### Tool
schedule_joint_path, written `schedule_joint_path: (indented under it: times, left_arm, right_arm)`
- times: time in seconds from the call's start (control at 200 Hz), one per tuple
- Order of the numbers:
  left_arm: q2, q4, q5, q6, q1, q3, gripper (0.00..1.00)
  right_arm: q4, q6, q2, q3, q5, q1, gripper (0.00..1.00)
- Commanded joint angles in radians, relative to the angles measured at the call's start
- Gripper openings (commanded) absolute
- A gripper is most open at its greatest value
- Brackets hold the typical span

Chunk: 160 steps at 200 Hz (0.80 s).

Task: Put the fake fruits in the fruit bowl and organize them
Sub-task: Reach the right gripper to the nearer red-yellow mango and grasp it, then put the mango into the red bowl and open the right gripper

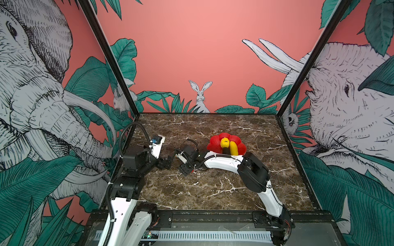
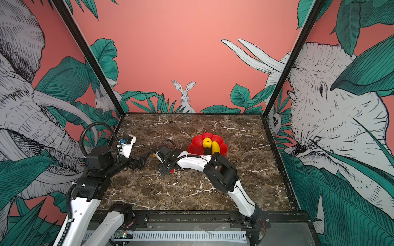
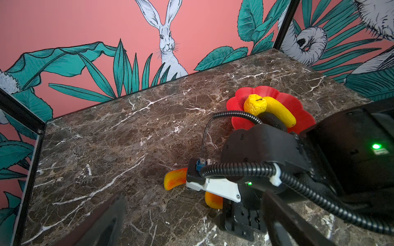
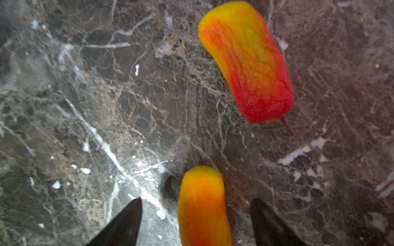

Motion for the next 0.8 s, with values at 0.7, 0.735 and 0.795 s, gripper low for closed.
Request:
schedule_joint_path:
  times: [0.7, 0.735, 0.795]
  left_arm:
    - [-0.001, -0.003, 0.012, 0.016, -0.001, -0.004, 1.00]
    - [-0.002, -0.003, 0.012, 0.015, -0.001, -0.004, 1.00]
    - [-0.003, -0.003, 0.012, 0.015, -0.001, -0.004, 1.00]
  right_arm:
    - [-0.040, 0.139, -0.396, -0.210, 0.276, -0.221, 0.32]
    - [-0.044, 0.147, -0.395, -0.218, 0.292, -0.236, 0.32]
    - [-0.053, 0.156, -0.389, -0.227, 0.320, -0.253, 0.32]
